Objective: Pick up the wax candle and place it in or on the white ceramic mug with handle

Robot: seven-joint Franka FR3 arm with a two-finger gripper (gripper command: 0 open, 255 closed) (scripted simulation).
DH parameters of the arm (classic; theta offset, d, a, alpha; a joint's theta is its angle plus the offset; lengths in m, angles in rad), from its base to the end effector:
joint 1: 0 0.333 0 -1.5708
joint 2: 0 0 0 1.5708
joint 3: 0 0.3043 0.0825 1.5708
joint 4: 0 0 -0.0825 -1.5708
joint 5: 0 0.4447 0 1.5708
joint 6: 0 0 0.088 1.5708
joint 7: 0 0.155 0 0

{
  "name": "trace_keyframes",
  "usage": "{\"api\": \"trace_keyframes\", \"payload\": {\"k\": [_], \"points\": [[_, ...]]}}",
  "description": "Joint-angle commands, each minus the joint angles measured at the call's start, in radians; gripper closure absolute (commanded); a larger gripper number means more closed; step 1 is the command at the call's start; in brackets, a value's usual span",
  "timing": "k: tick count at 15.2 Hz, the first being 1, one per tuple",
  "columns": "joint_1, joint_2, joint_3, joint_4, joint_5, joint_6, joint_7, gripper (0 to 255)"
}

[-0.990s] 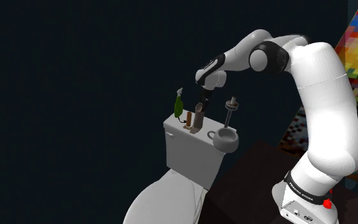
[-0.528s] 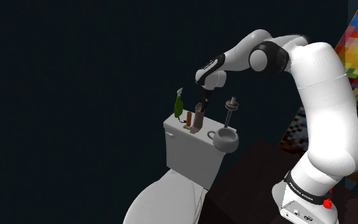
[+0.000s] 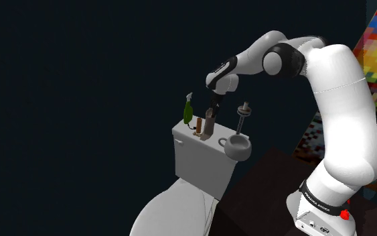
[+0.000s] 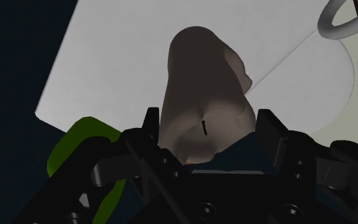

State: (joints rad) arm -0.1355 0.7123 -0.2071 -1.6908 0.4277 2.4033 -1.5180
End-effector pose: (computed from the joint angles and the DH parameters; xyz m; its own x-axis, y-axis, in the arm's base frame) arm 0.6797 -0.2223 0.0911 0.6049 0.7805 0.1578 0.7905 -0.6124 -0.0013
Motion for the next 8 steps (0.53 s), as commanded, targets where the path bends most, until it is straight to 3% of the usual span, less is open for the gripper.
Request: {"api": "trace_keyframes", "payload": {"k": [1,8], "points": [[0.003,-0.015,-0.004,-0.002,-0.005,-0.012,0.005,255],[0.015,-0.079,-0.023,-0.008,-0.029,-0.069,0.028,255]]}}
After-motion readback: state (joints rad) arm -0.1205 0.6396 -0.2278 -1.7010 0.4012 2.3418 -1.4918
